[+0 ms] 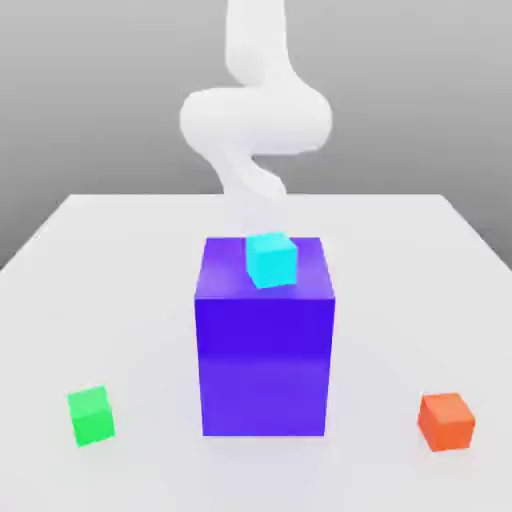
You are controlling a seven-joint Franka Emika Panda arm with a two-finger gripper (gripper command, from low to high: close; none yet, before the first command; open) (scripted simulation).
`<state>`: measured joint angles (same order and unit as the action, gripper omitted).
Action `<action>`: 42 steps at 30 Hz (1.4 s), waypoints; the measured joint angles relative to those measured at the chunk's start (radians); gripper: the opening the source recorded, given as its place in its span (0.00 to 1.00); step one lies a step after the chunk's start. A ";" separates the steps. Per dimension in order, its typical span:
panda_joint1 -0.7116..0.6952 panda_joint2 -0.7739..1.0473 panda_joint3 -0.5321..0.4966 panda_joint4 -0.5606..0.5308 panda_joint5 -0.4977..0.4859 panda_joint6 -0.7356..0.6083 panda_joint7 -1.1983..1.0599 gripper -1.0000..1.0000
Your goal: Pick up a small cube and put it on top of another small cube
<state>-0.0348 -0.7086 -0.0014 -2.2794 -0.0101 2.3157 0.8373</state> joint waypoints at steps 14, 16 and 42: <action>-0.154 0.514 -0.060 0.116 -0.040 0.086 0.198 0.50; -0.171 0.586 -0.075 0.133 -0.036 0.099 0.219 0.50; -0.400 1.372 -0.117 0.313 0.158 0.307 0.304 0.00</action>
<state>-0.4345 0.6634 -0.1186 -1.9662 0.1481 2.6225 1.1414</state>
